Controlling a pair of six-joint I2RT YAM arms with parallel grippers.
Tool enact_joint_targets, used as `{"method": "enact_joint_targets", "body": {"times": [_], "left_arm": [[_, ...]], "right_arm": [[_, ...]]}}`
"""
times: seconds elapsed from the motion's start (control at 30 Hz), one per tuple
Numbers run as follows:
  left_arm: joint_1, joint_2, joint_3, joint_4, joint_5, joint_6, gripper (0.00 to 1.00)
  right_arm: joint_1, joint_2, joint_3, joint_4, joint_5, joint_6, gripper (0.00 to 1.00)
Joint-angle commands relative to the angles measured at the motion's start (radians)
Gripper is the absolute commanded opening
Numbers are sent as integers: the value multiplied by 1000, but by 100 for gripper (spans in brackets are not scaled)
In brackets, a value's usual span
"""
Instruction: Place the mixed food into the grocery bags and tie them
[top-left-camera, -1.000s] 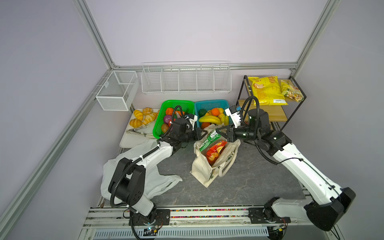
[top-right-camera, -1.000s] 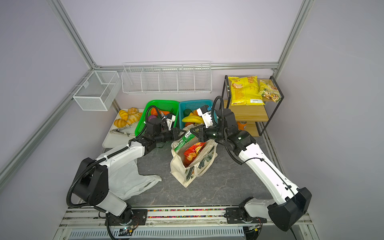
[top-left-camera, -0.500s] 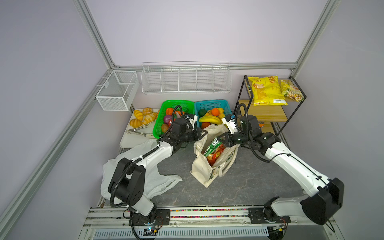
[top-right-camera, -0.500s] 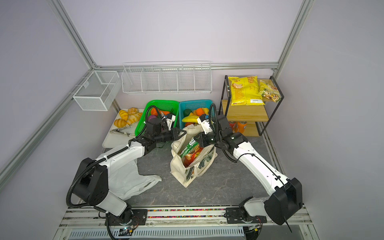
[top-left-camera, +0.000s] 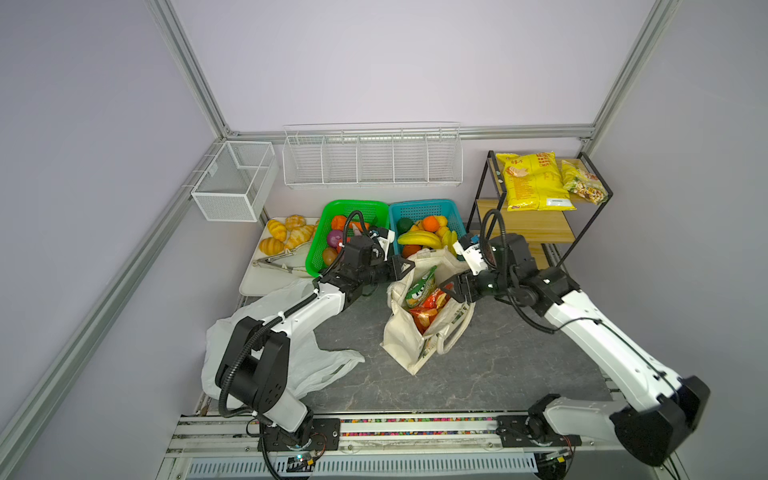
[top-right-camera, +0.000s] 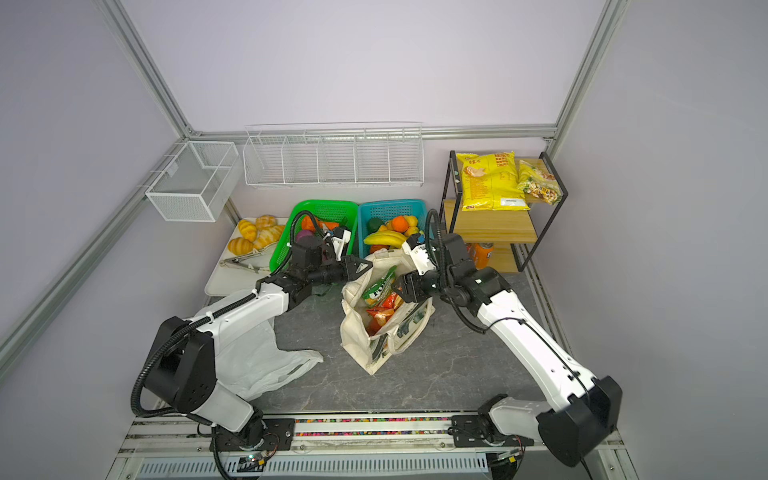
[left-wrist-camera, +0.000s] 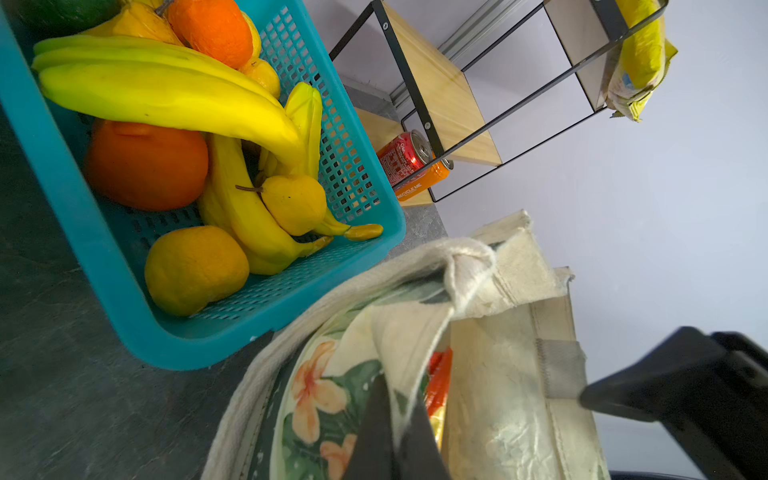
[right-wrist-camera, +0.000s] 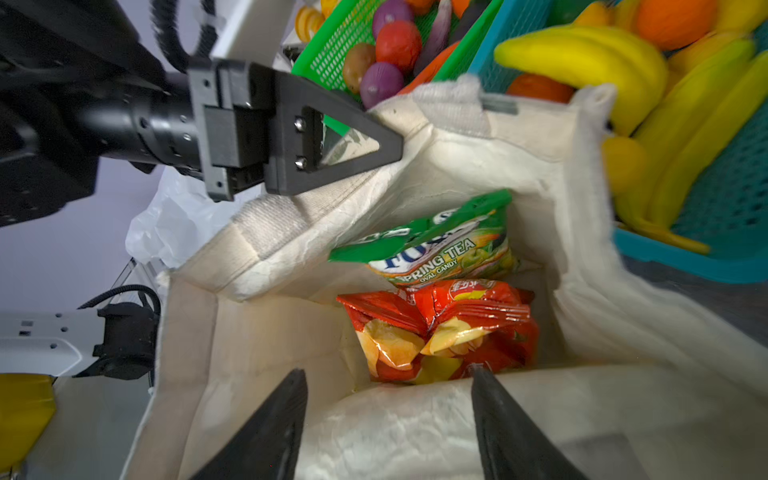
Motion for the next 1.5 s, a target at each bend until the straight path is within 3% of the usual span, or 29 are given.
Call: {"method": "enact_joint_targets", "body": {"times": [0.0, 0.1, 0.2, 0.33, 0.4, 0.47, 0.53, 0.67, 0.87, 1.13, 1.47], "left_arm": [[1, -27, -11, 0, -3, -7, 0], [2, -19, -11, 7, 1, -11, 0], [2, -11, -15, 32, 8, -29, 0], [2, -3, -17, 50, 23, -51, 0], [0, -5, -20, 53, 26, -58, 0], [-6, -12, -26, 57, 33, -60, 0], [-20, -24, -30, 64, 41, -60, 0], [-87, -43, -14, 71, 47, -71, 0], [-190, 27, 45, 116, 60, -126, 0], [-201, 90, 62, 172, 52, -170, 0], [-196, -5, 49, -9, -195, -8, 0]], "right_arm": [[-2, -79, -8, -135, 227, 53, 70], [-3, -111, -63, -147, 362, 127, 79], [-3, -84, -119, -55, 340, 207, 85], [-4, -15, -182, 141, 295, 273, 83], [-12, 23, -169, 156, 298, 263, 71], [-34, 38, -153, 141, 299, 228, 40], [-70, 26, -142, 99, 325, 187, 21], [-160, -43, -128, 14, 471, 101, 9], [-228, -15, -56, 2, 533, 22, 7], [-299, 114, 0, -15, 532, -28, 7], [-356, 86, -47, -60, 594, -57, 9]]}}
